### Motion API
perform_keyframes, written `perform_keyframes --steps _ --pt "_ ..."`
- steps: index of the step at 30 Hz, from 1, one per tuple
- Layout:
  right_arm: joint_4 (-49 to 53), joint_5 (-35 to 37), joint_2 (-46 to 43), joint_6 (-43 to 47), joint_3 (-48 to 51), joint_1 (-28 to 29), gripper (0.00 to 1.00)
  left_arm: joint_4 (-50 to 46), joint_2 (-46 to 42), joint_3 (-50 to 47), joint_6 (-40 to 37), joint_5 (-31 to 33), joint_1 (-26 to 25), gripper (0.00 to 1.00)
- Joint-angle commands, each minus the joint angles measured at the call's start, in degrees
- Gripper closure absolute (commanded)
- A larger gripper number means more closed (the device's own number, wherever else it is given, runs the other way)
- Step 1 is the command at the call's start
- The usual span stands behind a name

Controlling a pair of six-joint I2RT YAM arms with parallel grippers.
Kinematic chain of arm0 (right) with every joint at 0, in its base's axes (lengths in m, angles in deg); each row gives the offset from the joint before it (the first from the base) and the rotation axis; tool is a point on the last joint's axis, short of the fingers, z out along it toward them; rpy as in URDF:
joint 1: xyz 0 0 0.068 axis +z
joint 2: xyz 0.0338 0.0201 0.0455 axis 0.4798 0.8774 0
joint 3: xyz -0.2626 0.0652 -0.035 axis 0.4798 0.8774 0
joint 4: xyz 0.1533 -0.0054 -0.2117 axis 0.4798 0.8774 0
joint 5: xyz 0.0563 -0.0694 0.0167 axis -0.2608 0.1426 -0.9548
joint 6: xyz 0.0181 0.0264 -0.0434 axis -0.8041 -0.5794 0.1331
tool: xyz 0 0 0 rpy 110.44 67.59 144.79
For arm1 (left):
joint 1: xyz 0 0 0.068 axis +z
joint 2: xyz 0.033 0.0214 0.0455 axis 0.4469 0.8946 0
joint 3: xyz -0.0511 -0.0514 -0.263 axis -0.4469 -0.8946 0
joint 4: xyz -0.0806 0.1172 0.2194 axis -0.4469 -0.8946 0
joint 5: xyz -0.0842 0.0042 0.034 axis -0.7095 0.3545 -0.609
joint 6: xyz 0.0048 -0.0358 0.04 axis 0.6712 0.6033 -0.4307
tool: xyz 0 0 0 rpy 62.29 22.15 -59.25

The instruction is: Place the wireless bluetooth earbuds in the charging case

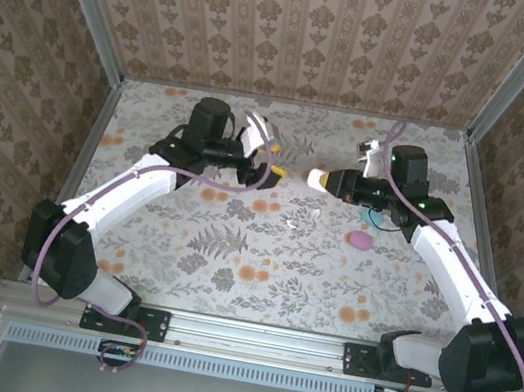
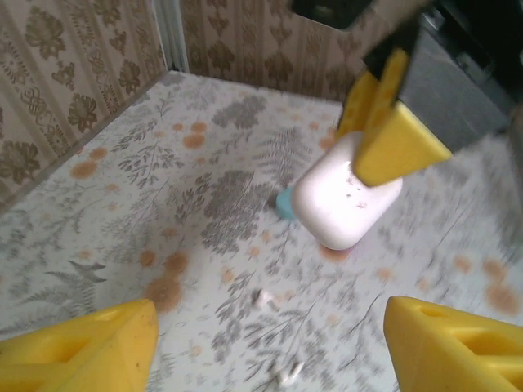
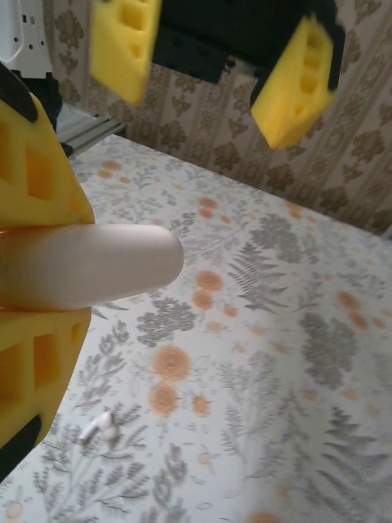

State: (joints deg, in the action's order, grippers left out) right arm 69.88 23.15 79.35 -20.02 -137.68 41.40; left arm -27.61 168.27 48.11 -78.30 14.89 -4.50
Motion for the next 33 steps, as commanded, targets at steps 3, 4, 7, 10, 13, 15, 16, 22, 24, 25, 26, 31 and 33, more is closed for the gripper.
perform_keyframes --steps 3,4,7,10,13,15,16,22,24,25,26,31,33 --pt "-8.4 -0.6 -5.6 3.4 2.9 0.0 0.77 6.9 0.4 0.1 15.8 -12.0 1.3 0.28" --pt "-9.9 -0.9 -6.4 3.7 3.5 0.0 0.77 8.1 0.3 -0.2 17.0 -13.2 1.5 0.28" --pt "-13.4 -2.1 -8.3 4.3 4.4 -0.1 0.78 13.0 0.3 -1.9 20.6 -15.4 1.5 0.28" --pt "-16.1 -3.9 -9.7 4.9 4.8 0.0 0.78 15.4 0.7 -1.9 23.0 -17.6 1.5 0.28" --pt "-18.9 -4.9 -10.9 5.7 5.5 0.0 0.78 18.5 1.0 -2.0 25.3 -19.3 1.3 0.28" --pt "-21.7 -5.6 -11.4 5.4 6.4 0.0 0.78 20.0 1.1 -1.7 26.6 -21.2 1.0 0.27" --pt "-23.2 -6.0 -11.7 5.0 6.9 0.0 0.78 20.3 1.3 -1.3 26.6 -22.8 0.8 0.27" --pt "-29.3 -8.3 -12.3 3.3 8.5 0.4 0.78 19.7 1.8 0.4 24.9 -26.0 -1.3 0.26" --pt "-31.1 -9.1 -12.3 3.0 9.0 0.8 0.78 18.7 2.2 1.2 24.3 -26.1 -2.1 0.27" --pt "-31.5 -9.3 -12.2 3.2 9.0 1.1 0.78 18.3 2.4 1.8 24.3 -26.3 -2.4 0.27" --pt "-31.4 -9.6 -12.1 3.6 9.0 1.3 0.78 18.2 2.7 2.3 24.3 -26.6 -2.7 0.28" --pt "-31.5 -10.8 -11.8 4.8 8.7 2.0 0.77 18.5 3.4 3.8 24.6 -26.5 -4.0 0.31" --pt "-31.5 -10.8 -11.7 5.0 8.8 2.1 0.77 18.0 3.7 4.3 24.5 -26.5 -4.3 0.33"
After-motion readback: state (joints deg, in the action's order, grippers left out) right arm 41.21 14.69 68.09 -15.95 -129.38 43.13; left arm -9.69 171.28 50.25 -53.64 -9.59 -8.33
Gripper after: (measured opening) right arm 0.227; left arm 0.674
